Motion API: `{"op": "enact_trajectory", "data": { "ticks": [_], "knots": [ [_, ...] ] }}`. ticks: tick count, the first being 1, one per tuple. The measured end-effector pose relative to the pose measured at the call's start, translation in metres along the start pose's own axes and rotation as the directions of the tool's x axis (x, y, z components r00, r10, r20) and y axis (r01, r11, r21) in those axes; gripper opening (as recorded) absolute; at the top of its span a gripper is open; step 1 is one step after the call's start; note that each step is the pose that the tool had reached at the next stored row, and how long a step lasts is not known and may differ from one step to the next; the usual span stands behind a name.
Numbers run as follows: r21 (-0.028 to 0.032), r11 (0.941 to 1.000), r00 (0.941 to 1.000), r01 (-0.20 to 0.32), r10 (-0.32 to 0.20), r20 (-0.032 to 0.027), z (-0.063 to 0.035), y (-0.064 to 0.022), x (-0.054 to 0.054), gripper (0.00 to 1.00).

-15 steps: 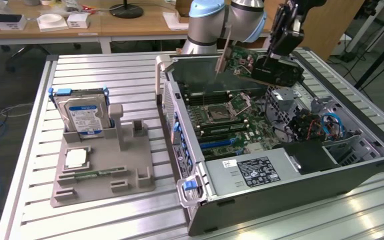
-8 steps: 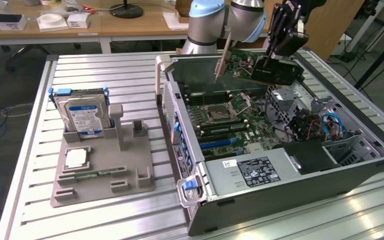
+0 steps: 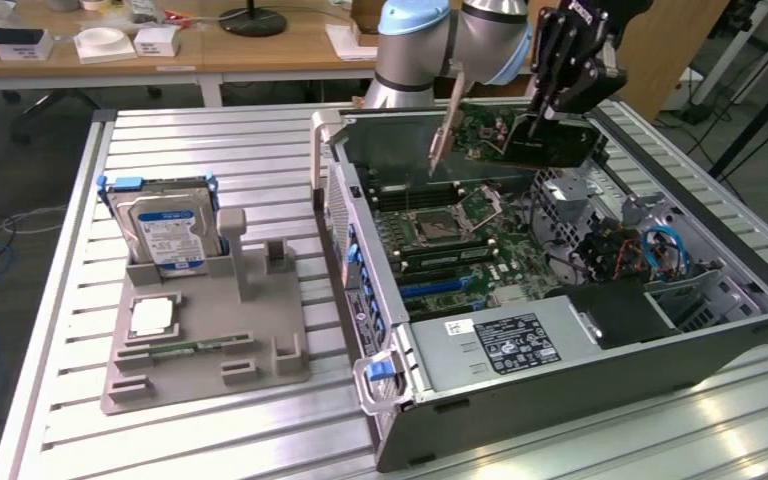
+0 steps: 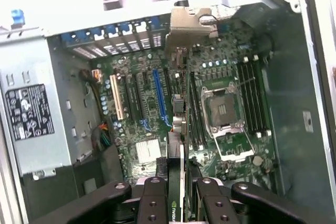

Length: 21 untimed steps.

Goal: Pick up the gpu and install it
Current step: 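Insert the gpu into the slot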

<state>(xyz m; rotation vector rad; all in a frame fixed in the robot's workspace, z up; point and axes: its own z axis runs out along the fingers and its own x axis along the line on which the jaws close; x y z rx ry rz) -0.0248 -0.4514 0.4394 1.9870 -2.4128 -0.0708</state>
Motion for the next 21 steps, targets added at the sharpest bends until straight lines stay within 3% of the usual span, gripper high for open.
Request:
{"op": "enact_trajectory", "data": {
  "ticks": [5,11,16,21],
  "knots": [
    [-0.0017,0.9960,0.9960,0.090,-0.090,-0.0040,0.0004,0.0000,0.0000,0.26],
    [-0.0043,0.9802,0.9802,0.198,-0.198,-0.0086,0.0009,0.0000,0.0000,0.26],
    [-0.0068,0.9580,0.9579,0.287,-0.287,-0.0121,0.0013,-0.0001,0.0000,0.26],
    [-0.0096,0.9284,0.9283,0.372,-0.372,-0.0154,0.0016,-0.0001,0.0000,0.26]
  ]
}}
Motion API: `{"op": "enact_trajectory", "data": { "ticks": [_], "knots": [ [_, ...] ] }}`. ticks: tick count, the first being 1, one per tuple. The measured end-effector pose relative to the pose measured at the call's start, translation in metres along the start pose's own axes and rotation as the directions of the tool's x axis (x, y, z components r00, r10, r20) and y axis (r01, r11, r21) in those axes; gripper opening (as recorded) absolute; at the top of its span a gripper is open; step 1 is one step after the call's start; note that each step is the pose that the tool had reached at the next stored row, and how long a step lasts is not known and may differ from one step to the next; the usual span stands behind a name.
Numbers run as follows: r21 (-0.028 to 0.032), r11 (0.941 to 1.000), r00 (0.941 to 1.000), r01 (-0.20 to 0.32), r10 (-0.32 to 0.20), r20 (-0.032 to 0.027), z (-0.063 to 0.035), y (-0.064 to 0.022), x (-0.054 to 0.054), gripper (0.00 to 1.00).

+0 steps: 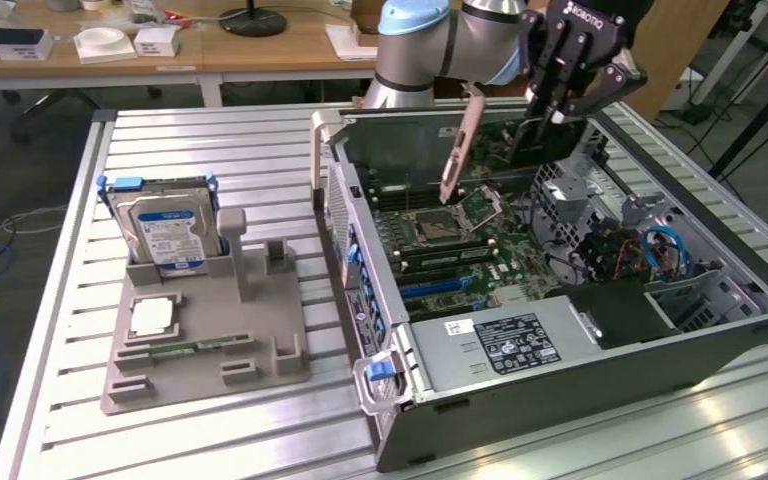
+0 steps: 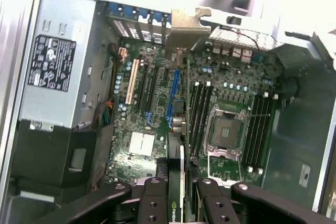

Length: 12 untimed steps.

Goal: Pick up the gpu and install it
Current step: 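Insert the gpu into the slot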

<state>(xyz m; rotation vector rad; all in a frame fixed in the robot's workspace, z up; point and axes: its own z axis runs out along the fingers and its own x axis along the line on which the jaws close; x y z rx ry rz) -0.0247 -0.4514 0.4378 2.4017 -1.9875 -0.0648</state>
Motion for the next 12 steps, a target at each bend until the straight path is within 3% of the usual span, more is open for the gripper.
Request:
{"op": "enact_trajectory", "data": {
  "ticks": [6,12],
  "knots": [
    [-0.0021,0.9940,0.9940,0.110,-0.110,-0.0047,0.0004,0.0000,0.0000,0.26],
    [-0.0048,0.9762,0.9761,0.217,-0.217,-0.0093,0.0008,0.0000,0.0000,0.26]
  ]
}}
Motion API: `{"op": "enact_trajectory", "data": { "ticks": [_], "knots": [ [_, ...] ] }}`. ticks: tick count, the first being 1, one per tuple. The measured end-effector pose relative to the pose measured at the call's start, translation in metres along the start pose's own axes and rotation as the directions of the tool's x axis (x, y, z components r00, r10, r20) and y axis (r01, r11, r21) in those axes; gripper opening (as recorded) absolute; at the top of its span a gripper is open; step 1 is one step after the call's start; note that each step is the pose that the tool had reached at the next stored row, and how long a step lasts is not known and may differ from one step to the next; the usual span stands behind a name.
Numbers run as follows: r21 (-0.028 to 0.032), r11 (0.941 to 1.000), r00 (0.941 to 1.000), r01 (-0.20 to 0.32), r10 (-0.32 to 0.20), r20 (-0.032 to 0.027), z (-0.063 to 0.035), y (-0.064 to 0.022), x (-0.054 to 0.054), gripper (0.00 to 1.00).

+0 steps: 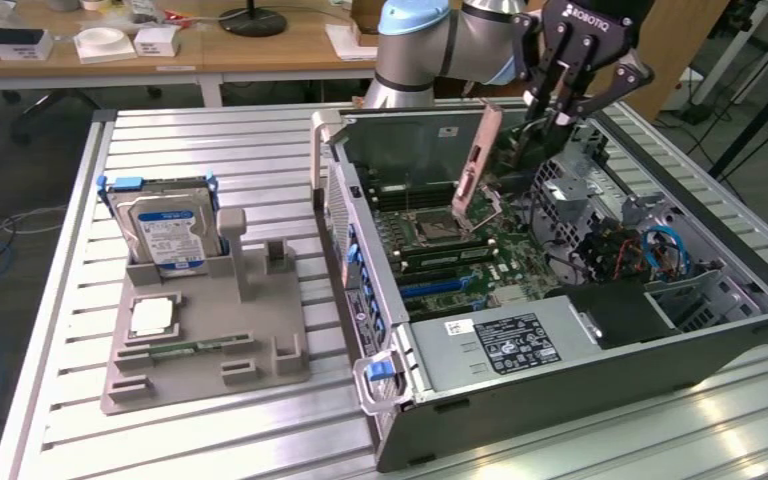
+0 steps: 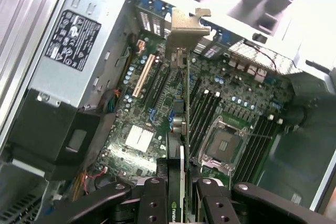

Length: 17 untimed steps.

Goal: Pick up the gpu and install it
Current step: 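Insert the gpu into the slot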

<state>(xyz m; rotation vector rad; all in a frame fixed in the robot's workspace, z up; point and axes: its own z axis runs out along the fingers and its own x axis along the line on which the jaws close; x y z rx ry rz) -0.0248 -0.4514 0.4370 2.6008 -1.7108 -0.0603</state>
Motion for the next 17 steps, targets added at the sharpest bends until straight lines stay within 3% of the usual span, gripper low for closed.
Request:
{"op": "enact_trajectory", "data": {
  "ticks": [5,11,17],
  "knots": [
    [-0.0017,0.9959,0.9959,0.091,-0.091,-0.0039,0.0004,0.0000,0.0000,0.26],
    [-0.0042,0.9802,0.9802,0.198,-0.198,-0.0085,0.0006,0.0000,0.0000,0.26],
    [-0.0038,0.9805,0.9805,0.196,-0.196,-0.0087,0.0006,0.0000,0.0000,0.26]
  ]
}}
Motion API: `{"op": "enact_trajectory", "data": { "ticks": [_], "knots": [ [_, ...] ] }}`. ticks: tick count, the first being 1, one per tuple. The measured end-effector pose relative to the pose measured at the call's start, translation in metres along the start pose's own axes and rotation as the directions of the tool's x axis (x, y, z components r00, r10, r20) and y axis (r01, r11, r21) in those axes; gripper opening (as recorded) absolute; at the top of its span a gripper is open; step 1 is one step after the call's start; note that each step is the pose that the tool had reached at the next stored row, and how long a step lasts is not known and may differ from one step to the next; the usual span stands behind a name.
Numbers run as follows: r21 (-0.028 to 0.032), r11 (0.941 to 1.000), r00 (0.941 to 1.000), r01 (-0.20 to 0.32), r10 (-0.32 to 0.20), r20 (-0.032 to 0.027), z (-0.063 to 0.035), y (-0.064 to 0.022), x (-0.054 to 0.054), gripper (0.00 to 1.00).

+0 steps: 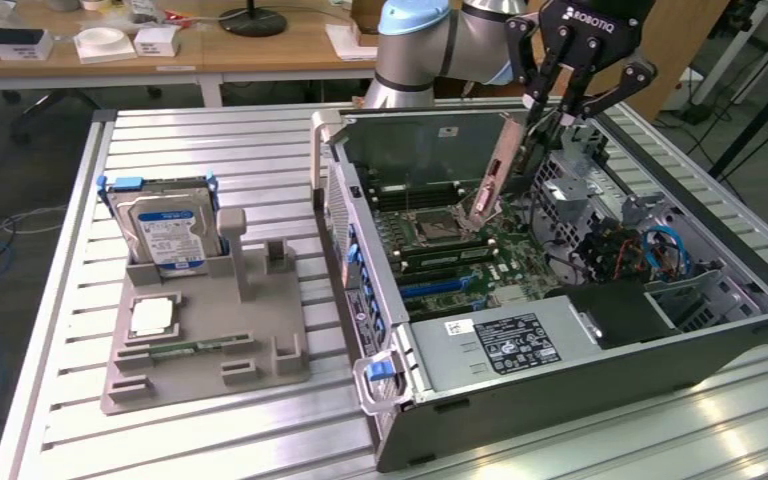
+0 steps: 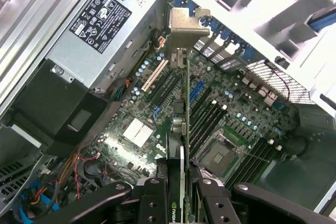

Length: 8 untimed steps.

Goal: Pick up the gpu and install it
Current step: 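Insert the gpu into the slot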

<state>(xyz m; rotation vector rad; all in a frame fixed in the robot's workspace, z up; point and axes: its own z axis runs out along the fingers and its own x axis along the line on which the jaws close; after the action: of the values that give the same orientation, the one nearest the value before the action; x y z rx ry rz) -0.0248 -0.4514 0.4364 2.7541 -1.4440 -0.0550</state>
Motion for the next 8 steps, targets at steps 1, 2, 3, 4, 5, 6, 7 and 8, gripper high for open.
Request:
{"op": "enact_trajectory", "data": {
  "ticks": [1,2,3,4,5,6,7,8],
  "knots": [
    [0.0002,0.9998,0.9998,-0.020,0.020,0.0007,0.0001,0.0000,-0.0001,0.26],
    [0.0006,0.9993,0.9993,-0.038,0.038,0.0017,0.0005,0.0000,-0.0001,0.26],
    [0.0011,0.9984,0.9984,-0.056,0.056,0.0028,0.0011,0.0000,-0.0001,0.26],
    [0.0013,0.9973,0.9973,-0.074,0.074,0.0035,0.0016,-0.0001,0.0000,0.26],
    [0.0013,0.9958,0.9958,-0.091,0.091,0.0041,0.0021,-0.0001,0.0000,0.26],
    [0.0016,0.9941,0.9941,-0.109,0.109,0.0050,0.0027,-0.0001,0.0000,0.26],
    [0.0018,0.9920,0.9919,-0.127,0.127,0.0058,0.0033,-0.0001,0.0000,0.26],
    [0.0020,0.9893,0.9893,-0.146,0.146,0.0067,0.0040,-0.0002,0.0001,0.26]
  ]
}}
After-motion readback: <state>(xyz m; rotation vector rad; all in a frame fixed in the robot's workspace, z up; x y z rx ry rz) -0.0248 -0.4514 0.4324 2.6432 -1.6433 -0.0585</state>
